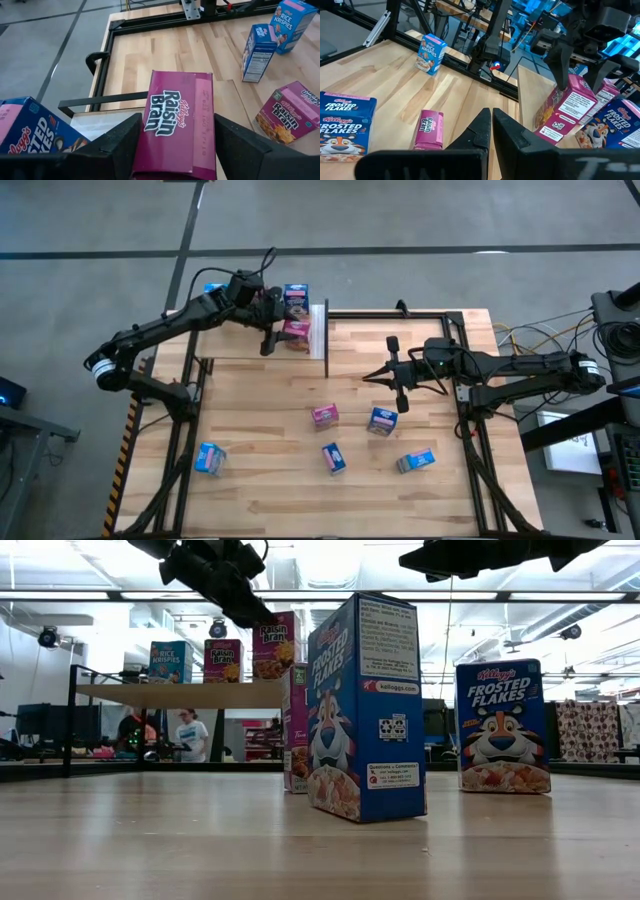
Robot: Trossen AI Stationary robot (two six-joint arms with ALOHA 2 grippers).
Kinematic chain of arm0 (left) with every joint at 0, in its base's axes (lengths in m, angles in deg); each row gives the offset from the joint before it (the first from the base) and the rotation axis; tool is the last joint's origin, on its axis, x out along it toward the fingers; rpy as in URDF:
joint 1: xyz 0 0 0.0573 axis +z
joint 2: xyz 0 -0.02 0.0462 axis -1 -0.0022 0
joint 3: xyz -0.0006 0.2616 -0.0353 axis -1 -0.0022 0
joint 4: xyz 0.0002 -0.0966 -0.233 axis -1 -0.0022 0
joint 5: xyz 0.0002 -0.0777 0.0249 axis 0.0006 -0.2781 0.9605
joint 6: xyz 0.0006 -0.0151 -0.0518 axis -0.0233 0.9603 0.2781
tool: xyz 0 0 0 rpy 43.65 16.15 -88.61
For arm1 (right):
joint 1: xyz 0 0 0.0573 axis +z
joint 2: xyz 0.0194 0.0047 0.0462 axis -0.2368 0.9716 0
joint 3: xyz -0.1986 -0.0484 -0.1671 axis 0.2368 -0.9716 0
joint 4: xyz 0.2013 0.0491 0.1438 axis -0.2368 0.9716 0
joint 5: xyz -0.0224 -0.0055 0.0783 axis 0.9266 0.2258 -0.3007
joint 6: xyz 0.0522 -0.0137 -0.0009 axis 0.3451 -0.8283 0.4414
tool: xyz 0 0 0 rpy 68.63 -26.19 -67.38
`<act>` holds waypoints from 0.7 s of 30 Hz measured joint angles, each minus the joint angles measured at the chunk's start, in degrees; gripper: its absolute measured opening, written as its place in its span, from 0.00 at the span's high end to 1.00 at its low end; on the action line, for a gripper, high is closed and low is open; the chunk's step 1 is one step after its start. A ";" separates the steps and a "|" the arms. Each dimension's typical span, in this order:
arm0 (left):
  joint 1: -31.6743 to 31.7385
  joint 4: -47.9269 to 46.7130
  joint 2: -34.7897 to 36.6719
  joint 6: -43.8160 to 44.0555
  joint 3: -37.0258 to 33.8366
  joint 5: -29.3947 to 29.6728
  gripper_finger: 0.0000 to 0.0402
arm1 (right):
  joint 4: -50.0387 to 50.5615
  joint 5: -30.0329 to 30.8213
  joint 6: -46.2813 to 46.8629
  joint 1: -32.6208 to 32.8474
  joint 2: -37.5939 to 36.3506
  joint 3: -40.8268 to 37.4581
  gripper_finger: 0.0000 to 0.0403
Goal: Stack cereal on shelf
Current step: Put the top pink cereal box on the shelf
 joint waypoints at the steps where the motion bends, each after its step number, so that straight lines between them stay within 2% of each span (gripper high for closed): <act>1: 0.00 0.00 0.00 0.00 0.00 0.00 0.48 | 0.00 0.00 -0.01 0.00 0.00 0.00 0.98; 21: 0.00 -1.66 1.47 -1.40 0.00 0.00 0.52 | 0.24 0.00 0.01 0.00 0.00 0.00 0.98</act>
